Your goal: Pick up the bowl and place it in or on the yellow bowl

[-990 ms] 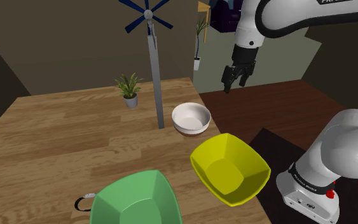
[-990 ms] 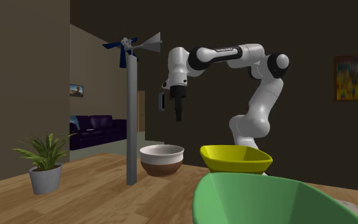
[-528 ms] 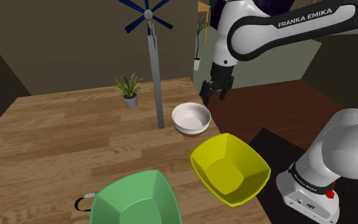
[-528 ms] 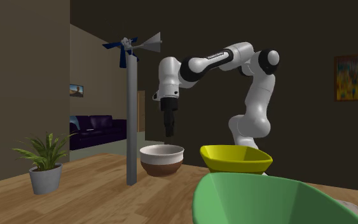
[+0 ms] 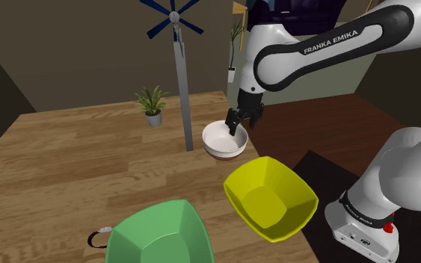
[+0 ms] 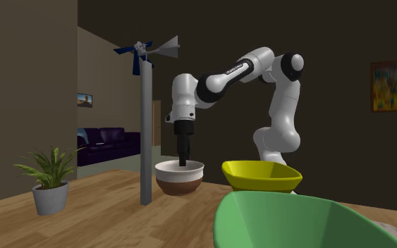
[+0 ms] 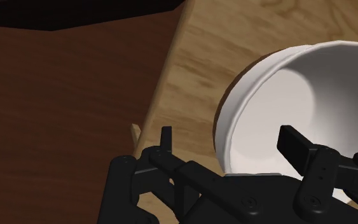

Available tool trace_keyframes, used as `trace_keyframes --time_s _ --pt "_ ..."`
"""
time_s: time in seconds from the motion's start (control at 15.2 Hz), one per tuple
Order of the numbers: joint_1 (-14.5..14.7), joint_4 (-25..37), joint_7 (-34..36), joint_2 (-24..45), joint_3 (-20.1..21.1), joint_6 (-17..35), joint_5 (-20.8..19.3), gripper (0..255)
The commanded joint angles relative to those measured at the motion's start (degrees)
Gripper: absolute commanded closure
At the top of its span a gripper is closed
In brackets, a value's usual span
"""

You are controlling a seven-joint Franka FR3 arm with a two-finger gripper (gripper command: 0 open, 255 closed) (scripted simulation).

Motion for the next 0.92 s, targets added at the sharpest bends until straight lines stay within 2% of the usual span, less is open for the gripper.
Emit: trace_keyframes --time_s 0.0,0.53,0.59,0.86 --pt "0.2 -0.8 0.0 0.9 0.2 1.8 0.2 0" --pt "0.2 -1.0 0.0 1.2 0.3 2.3 0.3 0" --pt "0.2 -1.0 0.0 1.2 0.3 2.3 0.3 255" --pt "0.2 -1.0 0.0 1.2 0.3 2.3 0.3 255"
